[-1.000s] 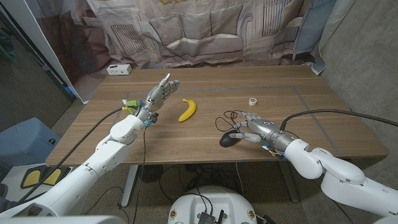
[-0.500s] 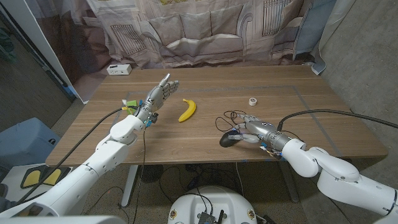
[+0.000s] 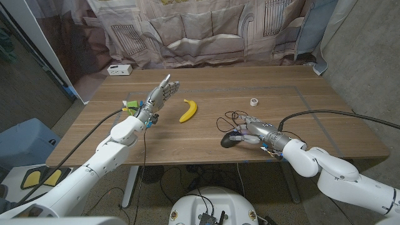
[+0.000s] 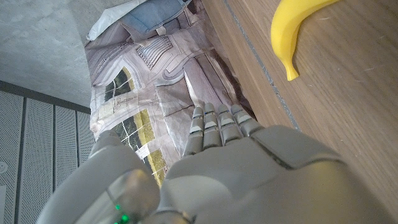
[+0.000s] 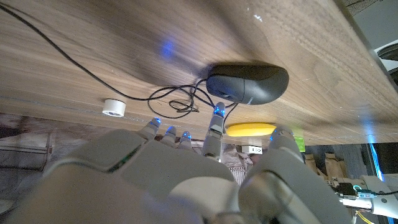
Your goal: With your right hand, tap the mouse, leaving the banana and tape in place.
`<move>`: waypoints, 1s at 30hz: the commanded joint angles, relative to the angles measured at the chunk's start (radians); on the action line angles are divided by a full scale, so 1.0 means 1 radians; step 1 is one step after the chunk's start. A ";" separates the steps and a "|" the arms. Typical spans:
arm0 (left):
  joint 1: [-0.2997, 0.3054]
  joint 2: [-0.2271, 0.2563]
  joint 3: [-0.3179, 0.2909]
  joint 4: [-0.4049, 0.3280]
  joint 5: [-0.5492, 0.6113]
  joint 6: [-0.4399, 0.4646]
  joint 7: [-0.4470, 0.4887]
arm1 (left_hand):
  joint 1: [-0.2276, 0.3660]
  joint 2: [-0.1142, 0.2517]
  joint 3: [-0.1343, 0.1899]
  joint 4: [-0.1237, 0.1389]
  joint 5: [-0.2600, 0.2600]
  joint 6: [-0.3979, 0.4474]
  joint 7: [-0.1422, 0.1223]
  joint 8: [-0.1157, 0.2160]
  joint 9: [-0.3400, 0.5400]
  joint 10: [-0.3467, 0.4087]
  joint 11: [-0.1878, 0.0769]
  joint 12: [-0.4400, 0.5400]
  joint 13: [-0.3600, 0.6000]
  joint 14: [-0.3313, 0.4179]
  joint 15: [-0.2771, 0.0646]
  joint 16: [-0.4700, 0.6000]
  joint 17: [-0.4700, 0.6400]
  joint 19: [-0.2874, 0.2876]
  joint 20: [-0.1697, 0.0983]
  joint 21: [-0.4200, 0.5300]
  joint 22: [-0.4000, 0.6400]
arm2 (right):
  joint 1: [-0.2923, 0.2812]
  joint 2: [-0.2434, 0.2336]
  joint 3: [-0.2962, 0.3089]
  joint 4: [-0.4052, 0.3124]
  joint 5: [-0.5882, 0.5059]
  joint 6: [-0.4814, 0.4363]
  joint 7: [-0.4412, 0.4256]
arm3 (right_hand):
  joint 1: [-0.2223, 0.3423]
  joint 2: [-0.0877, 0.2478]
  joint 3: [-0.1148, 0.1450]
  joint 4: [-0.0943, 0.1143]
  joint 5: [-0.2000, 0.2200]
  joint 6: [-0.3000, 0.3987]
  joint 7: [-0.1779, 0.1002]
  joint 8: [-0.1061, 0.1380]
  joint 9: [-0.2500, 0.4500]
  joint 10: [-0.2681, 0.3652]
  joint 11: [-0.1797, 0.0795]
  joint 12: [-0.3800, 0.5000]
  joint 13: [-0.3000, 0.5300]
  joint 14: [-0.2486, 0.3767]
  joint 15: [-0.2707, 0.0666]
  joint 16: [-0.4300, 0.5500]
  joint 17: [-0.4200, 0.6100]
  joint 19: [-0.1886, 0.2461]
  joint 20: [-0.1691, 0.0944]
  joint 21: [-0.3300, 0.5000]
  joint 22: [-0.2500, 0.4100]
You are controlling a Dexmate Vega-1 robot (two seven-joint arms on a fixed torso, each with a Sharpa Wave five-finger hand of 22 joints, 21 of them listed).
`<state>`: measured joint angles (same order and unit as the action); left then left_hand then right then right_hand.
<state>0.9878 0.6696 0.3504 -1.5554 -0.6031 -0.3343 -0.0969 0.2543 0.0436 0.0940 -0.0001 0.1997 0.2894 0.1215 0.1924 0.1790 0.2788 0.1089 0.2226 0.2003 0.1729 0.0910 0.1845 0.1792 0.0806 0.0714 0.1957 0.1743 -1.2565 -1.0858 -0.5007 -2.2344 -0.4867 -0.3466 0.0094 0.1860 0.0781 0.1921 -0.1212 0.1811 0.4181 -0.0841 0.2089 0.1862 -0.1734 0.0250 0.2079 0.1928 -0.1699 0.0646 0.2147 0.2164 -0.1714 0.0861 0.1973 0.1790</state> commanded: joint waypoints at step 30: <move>-0.019 -0.010 0.012 0.022 -0.001 0.021 -0.001 | 0.005 0.008 0.003 -0.008 -0.001 0.003 -0.005 -0.001 0.002 0.004 -0.005 -0.003 0.001 0.000 0.000 0.003 0.002 -0.011 0.007 -0.001 0.005 | 0.042 0.005 -0.066 0.030 -0.025 -0.059 0.022 | -0.003 0.004 0.010 0.003 -0.001 0.050 -0.005 0.009 0.003 -0.037 -0.002 0.008 0.004 -0.179 -0.008 0.009 0.001 -0.098 0.005 0.004 0.003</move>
<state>0.9701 0.6606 0.3606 -1.5369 -0.6014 -0.3187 -0.0966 0.2543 0.0436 0.0968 -0.0028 0.2000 0.2894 0.1214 0.1925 0.1790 0.2788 0.1089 0.2226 0.2003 0.1729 0.0910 0.1845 0.1792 0.0771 0.0749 0.1957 0.1743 -1.2196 -1.0809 -0.5525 -2.2096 -0.5071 -0.3813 0.0203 0.1860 0.0781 0.1961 -0.1171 0.1811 0.4475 -0.0949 0.2081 0.1833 -0.1734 0.0250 0.2079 0.1927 -0.1739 0.0604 0.2184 0.2163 -0.1714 0.0859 0.1973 0.1790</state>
